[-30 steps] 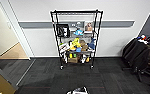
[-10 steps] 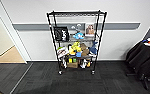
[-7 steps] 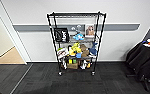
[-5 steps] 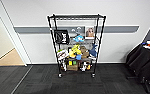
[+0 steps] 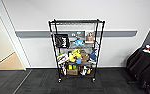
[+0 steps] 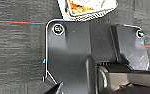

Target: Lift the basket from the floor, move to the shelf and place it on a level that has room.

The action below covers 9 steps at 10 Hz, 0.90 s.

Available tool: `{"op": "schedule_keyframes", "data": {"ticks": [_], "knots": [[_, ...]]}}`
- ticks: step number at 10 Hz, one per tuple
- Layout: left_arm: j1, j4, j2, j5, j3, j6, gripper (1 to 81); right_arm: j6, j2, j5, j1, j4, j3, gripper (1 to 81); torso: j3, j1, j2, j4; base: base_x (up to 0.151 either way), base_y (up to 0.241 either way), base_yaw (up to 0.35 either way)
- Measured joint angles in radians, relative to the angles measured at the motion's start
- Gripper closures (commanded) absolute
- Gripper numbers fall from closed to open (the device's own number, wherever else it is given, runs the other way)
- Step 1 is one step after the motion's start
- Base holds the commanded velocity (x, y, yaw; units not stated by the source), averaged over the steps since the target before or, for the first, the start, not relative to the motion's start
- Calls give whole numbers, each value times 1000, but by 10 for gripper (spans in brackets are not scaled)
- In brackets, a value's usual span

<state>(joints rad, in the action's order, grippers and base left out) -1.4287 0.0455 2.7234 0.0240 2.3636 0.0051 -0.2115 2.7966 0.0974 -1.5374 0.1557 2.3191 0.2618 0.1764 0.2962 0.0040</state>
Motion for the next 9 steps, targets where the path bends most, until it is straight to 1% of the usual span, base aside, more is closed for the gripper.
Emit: {"op": "schedule_keyframes", "data": {"ticks": [2,5,6,9], "knots": [[22,33,-1,-1,0,-2,10,-18,-38,-5,23,-7,-2,10,0,43,69,0,0,0,0],[36,41,0,-24,0,-2,10,-18,-26,-12,28,-14,10,10,2,106,168,0,0,0,0],[45,41,0,-25,0,-2,10,-18,-29,-13,37,-27,25,10,15,124,196,0,0,0,0],[52,42,3,-30,3,-3,10,-18,-33,-17,68,-39,37,10,102,185,293,0,0,0,0]]}}
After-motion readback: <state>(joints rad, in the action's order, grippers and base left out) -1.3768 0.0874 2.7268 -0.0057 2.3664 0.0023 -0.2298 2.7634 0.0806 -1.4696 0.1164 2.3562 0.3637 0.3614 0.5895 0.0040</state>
